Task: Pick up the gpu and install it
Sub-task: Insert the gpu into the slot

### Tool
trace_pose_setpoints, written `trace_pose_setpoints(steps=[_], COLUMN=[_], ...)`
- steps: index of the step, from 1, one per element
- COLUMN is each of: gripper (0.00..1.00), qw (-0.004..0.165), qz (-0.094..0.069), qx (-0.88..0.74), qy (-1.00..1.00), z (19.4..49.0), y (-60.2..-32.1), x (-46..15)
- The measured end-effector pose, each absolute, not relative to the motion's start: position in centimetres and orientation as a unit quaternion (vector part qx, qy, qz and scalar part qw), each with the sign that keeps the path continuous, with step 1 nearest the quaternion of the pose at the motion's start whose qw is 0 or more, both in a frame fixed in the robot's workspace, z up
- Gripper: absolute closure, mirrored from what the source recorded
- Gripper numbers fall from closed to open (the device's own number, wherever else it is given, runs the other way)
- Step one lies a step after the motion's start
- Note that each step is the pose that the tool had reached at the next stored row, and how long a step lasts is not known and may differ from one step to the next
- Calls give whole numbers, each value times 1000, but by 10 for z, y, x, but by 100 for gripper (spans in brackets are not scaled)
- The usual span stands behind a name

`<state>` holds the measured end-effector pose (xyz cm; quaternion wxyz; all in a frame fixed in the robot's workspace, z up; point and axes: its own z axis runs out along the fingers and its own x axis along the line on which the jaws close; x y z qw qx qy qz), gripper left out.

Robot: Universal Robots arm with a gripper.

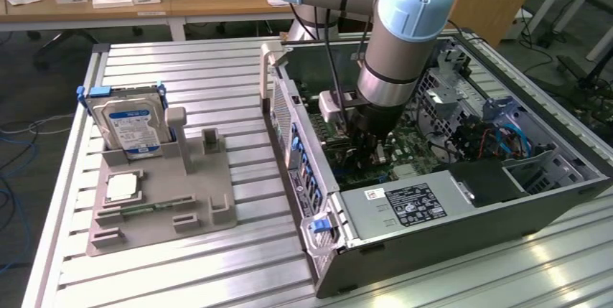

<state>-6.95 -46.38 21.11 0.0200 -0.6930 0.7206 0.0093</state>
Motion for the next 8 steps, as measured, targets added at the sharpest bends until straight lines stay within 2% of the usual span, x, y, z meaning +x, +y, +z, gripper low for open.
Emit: trace_pose_setpoints(steps=[5, 6, 8], gripper=[71, 65, 65], qw=[21, 21, 20], qz=[10, 10, 9], qx=[-693, -693, -693], qy=[721, 721, 721], z=[210, 210, 211], y=[-463, -463, -464], x=[-70, -70, -70])
